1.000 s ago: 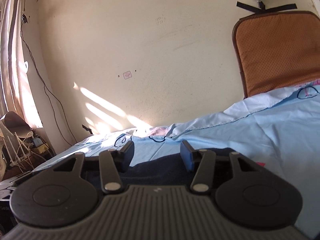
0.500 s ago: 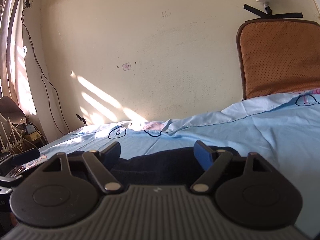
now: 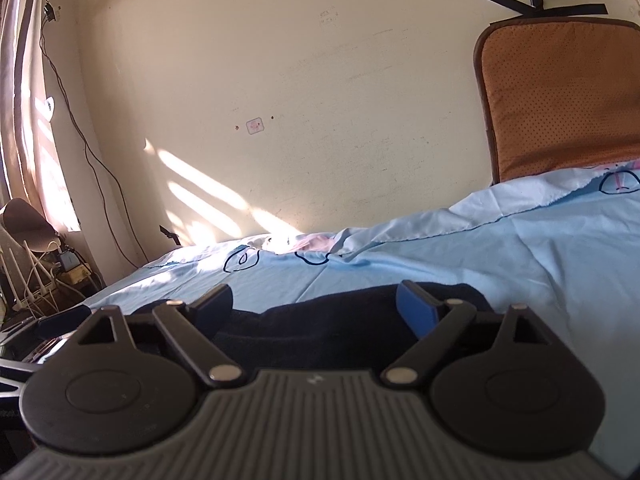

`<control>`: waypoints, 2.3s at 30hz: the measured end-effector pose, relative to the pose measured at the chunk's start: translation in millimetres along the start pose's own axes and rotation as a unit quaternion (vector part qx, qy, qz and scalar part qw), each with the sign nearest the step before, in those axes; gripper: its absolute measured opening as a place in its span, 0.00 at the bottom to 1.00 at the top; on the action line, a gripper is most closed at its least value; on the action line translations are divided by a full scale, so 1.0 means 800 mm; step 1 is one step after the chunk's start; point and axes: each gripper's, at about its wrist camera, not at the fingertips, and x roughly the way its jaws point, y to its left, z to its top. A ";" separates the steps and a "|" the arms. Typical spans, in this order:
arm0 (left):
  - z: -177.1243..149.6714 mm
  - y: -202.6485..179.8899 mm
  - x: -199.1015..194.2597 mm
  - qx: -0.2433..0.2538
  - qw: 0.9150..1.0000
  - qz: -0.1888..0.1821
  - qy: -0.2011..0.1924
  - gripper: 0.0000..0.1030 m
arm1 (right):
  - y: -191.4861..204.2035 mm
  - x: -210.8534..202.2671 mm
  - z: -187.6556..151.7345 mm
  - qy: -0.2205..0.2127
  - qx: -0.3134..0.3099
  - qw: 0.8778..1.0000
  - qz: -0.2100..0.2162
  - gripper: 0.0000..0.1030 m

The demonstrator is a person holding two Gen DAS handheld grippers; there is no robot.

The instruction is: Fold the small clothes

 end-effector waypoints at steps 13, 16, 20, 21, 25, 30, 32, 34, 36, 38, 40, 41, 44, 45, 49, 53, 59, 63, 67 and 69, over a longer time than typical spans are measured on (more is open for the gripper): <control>0.001 0.002 0.002 -0.006 1.000 -0.007 0.005 1.00 | 0.003 0.002 0.000 0.003 -0.006 1.000 -0.002 0.99; 0.001 0.002 0.002 -0.006 1.000 -0.008 0.006 1.00 | 0.003 0.002 0.000 0.004 -0.006 1.000 -0.002 0.99; 0.001 0.004 0.003 -0.009 1.000 -0.012 0.008 1.00 | 0.003 0.002 0.000 0.005 -0.010 1.000 -0.003 0.99; 0.001 0.004 0.004 -0.009 1.000 -0.012 0.009 1.00 | 0.003 0.002 0.000 0.006 -0.011 1.000 -0.004 0.99; 0.001 0.001 0.005 -0.004 1.000 -0.014 0.012 1.00 | 0.003 0.003 0.000 0.007 -0.015 1.000 -0.006 0.99; 0.000 -0.004 0.004 0.006 1.000 -0.019 0.013 1.00 | 0.003 0.003 0.000 0.008 -0.017 1.000 -0.006 0.99; 0.000 -0.005 0.004 0.007 1.000 -0.020 0.014 1.00 | 0.004 0.003 0.000 0.008 -0.017 1.000 -0.006 0.99; 0.000 -0.005 0.004 0.007 1.000 -0.020 0.014 1.00 | 0.004 0.003 0.000 0.008 -0.017 1.000 -0.006 0.99; 0.000 -0.005 0.004 0.008 1.000 -0.021 0.014 1.00 | 0.003 0.003 0.000 0.008 -0.017 1.000 -0.006 0.99; 0.000 -0.006 0.004 0.009 1.000 -0.022 0.014 1.00 | 0.003 0.003 0.000 0.008 -0.017 1.000 -0.006 0.99; 0.000 -0.005 0.005 0.009 1.000 -0.023 0.015 1.00 | 0.003 0.003 0.000 0.008 -0.017 1.000 -0.006 0.99; 0.000 -0.006 0.005 0.010 1.000 -0.024 0.015 1.00 | 0.003 0.003 0.000 0.008 -0.017 1.000 -0.006 0.99; 0.000 -0.008 0.004 0.020 0.999 -0.026 0.014 1.00 | 0.003 0.003 0.000 0.008 -0.017 1.000 -0.006 0.99; 0.000 -0.009 0.003 0.024 0.999 -0.027 0.014 1.00 | 0.004 0.003 0.000 0.008 -0.018 1.000 -0.007 0.98; -0.001 -0.012 0.004 0.037 0.999 -0.028 0.017 1.00 | 0.007 0.002 0.000 0.007 -0.026 1.000 -0.012 0.97; 0.000 -0.010 0.007 0.031 0.999 -0.025 0.026 1.00 | 0.009 0.002 -0.001 0.007 -0.034 0.999 -0.025 0.91; 0.000 -0.007 0.008 0.028 0.999 -0.029 0.028 1.00 | 0.008 0.002 -0.001 0.007 -0.033 0.999 -0.028 0.89; 0.001 -0.007 0.007 0.029 0.999 -0.031 0.028 1.00 | 0.008 0.002 -0.001 0.007 -0.033 0.999 -0.028 0.89; 0.001 -0.007 0.007 0.029 0.999 -0.034 0.028 1.00 | 0.008 0.002 -0.001 0.007 -0.033 0.999 -0.028 0.89; 0.001 -0.007 0.008 0.030 0.999 -0.035 0.028 1.00 | 0.008 0.001 -0.001 0.007 -0.034 0.999 -0.028 0.89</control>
